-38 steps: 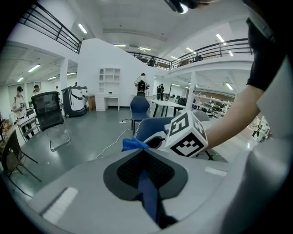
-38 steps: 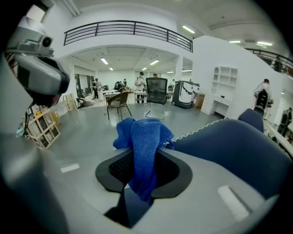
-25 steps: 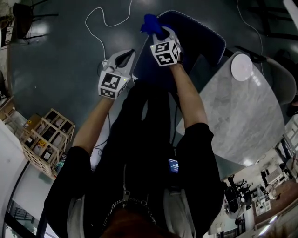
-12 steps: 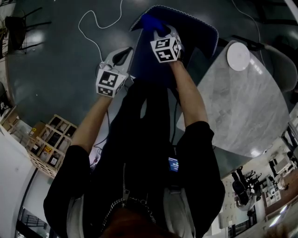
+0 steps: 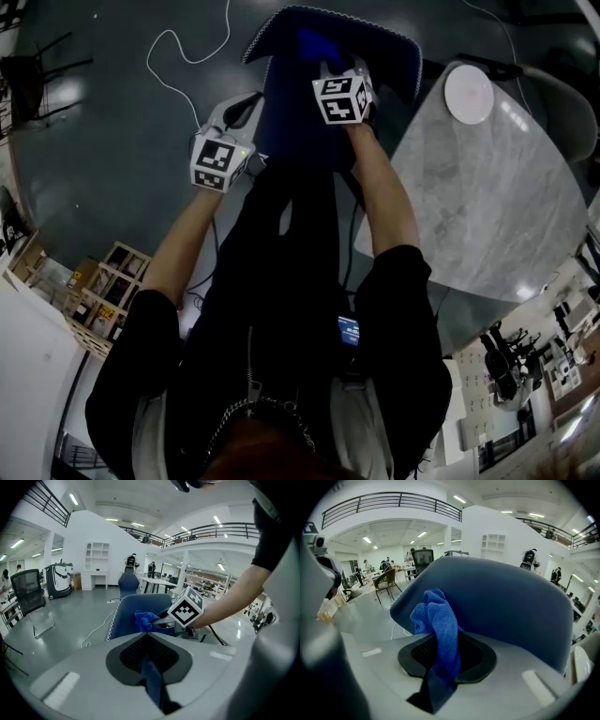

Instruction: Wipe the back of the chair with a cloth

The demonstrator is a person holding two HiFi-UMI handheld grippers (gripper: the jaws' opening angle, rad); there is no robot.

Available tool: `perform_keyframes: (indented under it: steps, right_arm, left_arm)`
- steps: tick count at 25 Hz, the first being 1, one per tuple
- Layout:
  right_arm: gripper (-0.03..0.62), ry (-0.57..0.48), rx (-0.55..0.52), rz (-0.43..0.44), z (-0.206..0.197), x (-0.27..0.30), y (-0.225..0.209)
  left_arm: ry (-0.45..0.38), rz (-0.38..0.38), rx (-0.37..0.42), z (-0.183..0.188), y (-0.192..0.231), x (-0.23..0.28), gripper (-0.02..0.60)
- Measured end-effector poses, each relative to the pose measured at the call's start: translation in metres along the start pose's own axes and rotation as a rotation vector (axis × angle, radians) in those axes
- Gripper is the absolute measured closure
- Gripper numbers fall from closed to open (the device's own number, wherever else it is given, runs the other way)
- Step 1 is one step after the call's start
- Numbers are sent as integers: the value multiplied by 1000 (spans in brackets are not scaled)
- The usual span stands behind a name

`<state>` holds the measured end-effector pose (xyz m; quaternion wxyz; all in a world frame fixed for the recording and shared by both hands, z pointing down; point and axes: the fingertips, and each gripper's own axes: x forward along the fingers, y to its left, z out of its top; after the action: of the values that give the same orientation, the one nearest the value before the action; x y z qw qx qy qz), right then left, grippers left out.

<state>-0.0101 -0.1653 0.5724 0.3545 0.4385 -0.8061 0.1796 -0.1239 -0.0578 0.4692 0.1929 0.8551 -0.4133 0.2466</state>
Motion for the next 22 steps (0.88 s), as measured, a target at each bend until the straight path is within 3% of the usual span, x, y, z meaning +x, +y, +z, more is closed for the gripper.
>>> perform_keyframes:
  steps: [10, 22]
  right_arm:
    - [494, 40, 164, -136, -36, -20, -50]
    - [494, 41, 557, -333, -86, -50, -103]
  left_arm:
    - [4, -50, 28, 6, -19, 17, 578]
    - [14, -106, 38, 7, -35, 27, 578]
